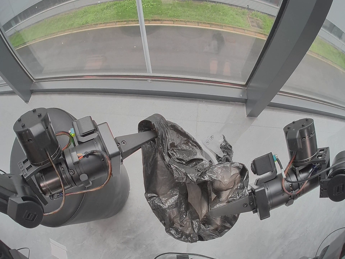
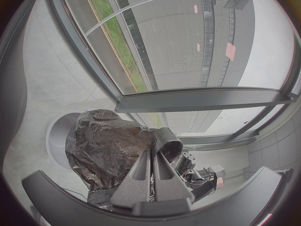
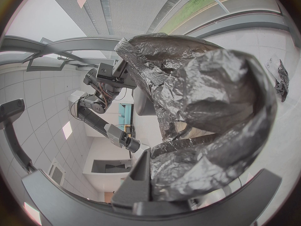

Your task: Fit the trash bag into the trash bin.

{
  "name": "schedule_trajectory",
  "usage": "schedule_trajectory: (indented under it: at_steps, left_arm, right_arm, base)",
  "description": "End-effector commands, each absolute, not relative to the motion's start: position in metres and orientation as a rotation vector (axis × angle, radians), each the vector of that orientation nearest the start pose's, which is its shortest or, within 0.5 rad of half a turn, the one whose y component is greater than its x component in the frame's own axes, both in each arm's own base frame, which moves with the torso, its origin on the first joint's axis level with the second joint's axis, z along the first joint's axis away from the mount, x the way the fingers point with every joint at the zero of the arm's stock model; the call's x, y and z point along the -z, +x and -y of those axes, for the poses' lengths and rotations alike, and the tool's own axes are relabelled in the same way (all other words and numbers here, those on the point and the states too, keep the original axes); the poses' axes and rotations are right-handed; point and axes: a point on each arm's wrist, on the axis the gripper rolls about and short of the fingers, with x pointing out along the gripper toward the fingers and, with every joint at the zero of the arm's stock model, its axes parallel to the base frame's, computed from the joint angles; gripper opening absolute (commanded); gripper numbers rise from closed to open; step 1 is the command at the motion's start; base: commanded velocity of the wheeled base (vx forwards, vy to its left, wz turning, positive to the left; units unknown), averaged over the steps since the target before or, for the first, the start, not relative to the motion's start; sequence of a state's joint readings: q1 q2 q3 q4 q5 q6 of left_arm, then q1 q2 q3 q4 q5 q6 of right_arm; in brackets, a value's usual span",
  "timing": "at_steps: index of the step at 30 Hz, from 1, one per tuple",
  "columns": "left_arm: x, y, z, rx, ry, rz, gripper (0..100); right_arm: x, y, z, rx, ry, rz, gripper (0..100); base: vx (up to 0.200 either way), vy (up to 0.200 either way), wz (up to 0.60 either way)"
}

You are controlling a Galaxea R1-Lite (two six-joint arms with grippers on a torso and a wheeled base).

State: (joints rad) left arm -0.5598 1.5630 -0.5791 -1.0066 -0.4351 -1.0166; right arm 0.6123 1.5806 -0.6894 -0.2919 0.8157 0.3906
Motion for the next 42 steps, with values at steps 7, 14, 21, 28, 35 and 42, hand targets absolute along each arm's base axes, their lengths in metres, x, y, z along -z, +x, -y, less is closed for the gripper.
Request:
schedule_trajectory:
  at_steps: [7, 14, 21, 28, 35, 42]
  left_arm:
    - [-0.177, 0.237, 0.145, 0.866, -0.931, -0.516, 0]
    - [-0.146, 0.266, 0.144, 0.782, -0.937, -0.577, 0]
    - [-0.125, 0.284, 0.139, 0.783, -0.941, -0.583, 0]
    - [-0.112, 0.296, 0.14, 0.8, -0.944, -0.576, 0]
    - [-0.111, 0.298, 0.141, 0.799, -0.944, -0.578, 0]
    - [-0.109, 0.304, 0.143, 0.802, -0.942, -0.572, 0]
  right_arm:
    - [-0.118, 0.24, -0.164, -1.158, 0.396, -0.909, 0]
    - [-0.076, 0.269, -0.165, -1.079, 0.363, -0.906, 0]
    - [-0.056, 0.279, -0.161, -1.041, 0.328, -0.901, 0]
    - [-0.051, 0.287, -0.162, -1.003, 0.267, -0.865, 0]
    - [-0.051, 0.295, -0.162, -0.981, 0.264, -0.847, 0]
    - [-0.042, 0.31, -0.165, -0.928, 0.253, -0.768, 0]
  base:
    - [0.0, 0.0, 0.0]
    - [0.0, 0.0, 0.0]
    - [0.0, 0.0, 0.0]
    - [0.0, 0.0, 0.0]
    - [0.0, 0.0, 0.0]
    - [0.0, 0.0, 0.0]
